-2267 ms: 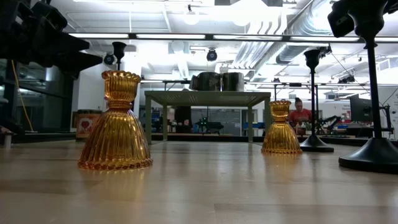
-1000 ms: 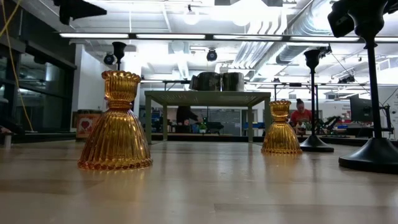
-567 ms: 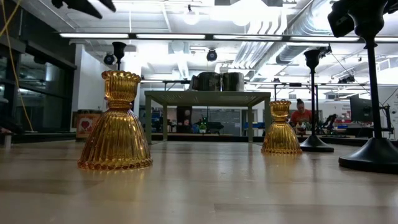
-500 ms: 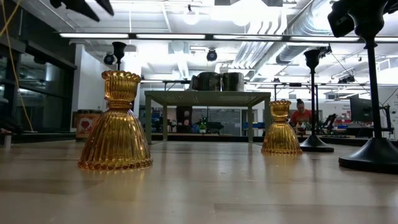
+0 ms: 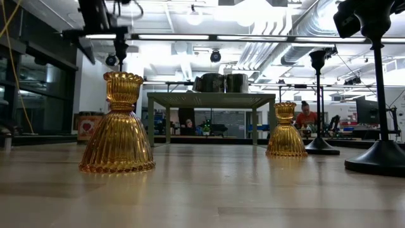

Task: Pick & Place candle stick holders
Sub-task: Put the scented candle on the shelf

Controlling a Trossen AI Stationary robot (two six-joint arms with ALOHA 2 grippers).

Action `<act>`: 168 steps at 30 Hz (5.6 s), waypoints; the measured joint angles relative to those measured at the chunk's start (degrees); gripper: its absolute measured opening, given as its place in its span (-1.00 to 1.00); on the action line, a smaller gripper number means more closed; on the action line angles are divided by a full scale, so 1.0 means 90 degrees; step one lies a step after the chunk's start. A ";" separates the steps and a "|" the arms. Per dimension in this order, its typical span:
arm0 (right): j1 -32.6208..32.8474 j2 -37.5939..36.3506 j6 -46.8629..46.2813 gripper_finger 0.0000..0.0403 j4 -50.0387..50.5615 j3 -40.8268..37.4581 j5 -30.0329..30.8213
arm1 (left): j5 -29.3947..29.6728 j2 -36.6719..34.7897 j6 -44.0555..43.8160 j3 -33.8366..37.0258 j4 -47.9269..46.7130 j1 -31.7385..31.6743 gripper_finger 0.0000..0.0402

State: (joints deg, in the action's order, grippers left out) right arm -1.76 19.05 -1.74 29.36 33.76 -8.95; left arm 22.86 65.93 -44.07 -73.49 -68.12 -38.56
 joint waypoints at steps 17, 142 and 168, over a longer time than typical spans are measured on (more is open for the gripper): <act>0.0000 0.0000 0.0000 -0.98 0.0000 0.0000 0.0002 | -0.0967 0.1645 0.0218 0.0002 -0.0637 -0.1267 0.96; -0.0001 0.0002 0.0000 -0.98 0.0002 0.0000 0.0000 | -0.2216 0.1489 0.0032 -0.0196 0.1577 -0.1730 0.81; 0.0000 0.0002 0.0002 -0.98 0.0000 0.0000 0.0000 | -0.2288 0.4218 0.0435 -0.4699 -0.0225 -0.0404 0.81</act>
State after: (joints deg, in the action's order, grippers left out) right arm -1.76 19.07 -1.72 29.36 33.76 -8.95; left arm 2.27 103.89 -40.16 -115.78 -70.14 -42.19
